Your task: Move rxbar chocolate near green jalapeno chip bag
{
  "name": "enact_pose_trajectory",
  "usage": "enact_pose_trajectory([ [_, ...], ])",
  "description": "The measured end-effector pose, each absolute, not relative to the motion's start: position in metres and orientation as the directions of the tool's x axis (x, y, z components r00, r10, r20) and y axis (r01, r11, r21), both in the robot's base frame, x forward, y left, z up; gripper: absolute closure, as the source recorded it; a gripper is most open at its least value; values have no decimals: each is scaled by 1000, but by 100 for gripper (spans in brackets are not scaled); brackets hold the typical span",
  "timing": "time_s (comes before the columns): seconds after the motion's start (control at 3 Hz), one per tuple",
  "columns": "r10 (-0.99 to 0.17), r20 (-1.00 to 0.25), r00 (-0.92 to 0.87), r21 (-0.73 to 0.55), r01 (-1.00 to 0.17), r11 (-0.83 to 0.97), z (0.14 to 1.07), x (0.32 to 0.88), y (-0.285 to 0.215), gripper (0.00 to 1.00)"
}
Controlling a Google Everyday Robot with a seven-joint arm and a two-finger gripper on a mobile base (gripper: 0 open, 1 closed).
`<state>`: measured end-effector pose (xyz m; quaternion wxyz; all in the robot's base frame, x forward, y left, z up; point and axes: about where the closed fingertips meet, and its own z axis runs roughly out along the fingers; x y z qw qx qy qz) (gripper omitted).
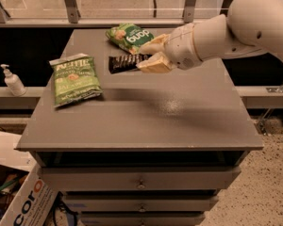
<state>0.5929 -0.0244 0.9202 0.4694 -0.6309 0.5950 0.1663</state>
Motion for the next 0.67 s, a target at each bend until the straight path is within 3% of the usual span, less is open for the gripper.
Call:
enact_pose_trajectory([
  [0.67, -627, -735, 256, -441, -884, 157, 897, 635, 23, 100],
])
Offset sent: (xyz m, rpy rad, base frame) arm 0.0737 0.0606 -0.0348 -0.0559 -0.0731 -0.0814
